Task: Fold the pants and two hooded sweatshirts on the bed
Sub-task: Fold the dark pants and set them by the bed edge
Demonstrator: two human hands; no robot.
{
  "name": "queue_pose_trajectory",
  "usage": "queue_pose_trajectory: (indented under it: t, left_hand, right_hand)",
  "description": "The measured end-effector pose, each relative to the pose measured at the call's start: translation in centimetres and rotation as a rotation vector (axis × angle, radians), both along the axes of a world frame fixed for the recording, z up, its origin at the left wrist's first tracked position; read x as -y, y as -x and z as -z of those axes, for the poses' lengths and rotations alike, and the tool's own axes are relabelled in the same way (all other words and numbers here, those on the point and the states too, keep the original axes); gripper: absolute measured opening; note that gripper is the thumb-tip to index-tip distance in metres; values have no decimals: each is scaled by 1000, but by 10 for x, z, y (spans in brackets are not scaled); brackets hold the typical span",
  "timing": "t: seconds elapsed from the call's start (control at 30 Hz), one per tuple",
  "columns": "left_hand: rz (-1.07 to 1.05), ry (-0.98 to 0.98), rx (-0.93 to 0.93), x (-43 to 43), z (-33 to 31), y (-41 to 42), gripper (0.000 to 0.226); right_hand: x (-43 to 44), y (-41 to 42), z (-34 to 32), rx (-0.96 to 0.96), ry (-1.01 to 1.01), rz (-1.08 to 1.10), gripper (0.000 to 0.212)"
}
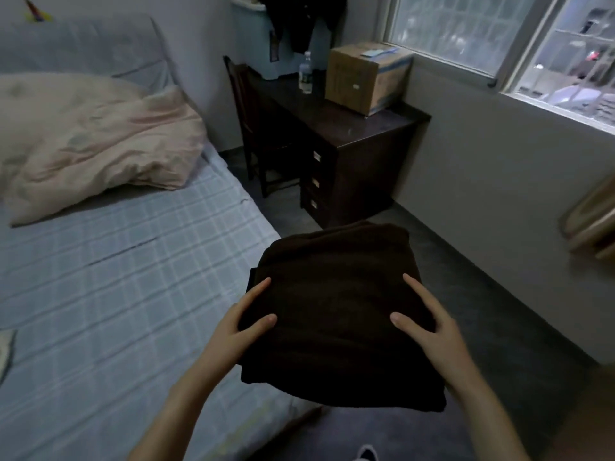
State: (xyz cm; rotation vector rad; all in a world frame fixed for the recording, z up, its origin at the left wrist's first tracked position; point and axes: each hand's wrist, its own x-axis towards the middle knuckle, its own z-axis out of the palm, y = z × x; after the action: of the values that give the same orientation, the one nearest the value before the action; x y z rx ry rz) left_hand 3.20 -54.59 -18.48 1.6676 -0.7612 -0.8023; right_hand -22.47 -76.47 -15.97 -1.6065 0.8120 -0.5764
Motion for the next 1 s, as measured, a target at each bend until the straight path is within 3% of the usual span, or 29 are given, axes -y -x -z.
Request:
queue_pose_trajectory:
  t: [0.27,0.5,0.7,1.0]
  left_hand:
    - [-224,-47,-35,50,13,50,60]
    - [-354,-83,-67,47,31,21,63]
    - [-435,-108,-109,60,65,-54,70]
    - [-538,-129,-163,110,131,-231,59]
  right_hand:
    - [108,-3,3,-79,-8,-229,65]
    - [135,-74,35,-83,-45,-382,65]
    - [163,-176,66,-153,-72,-478,64]
    - [219,-392,152,-128,-134,-600,64]
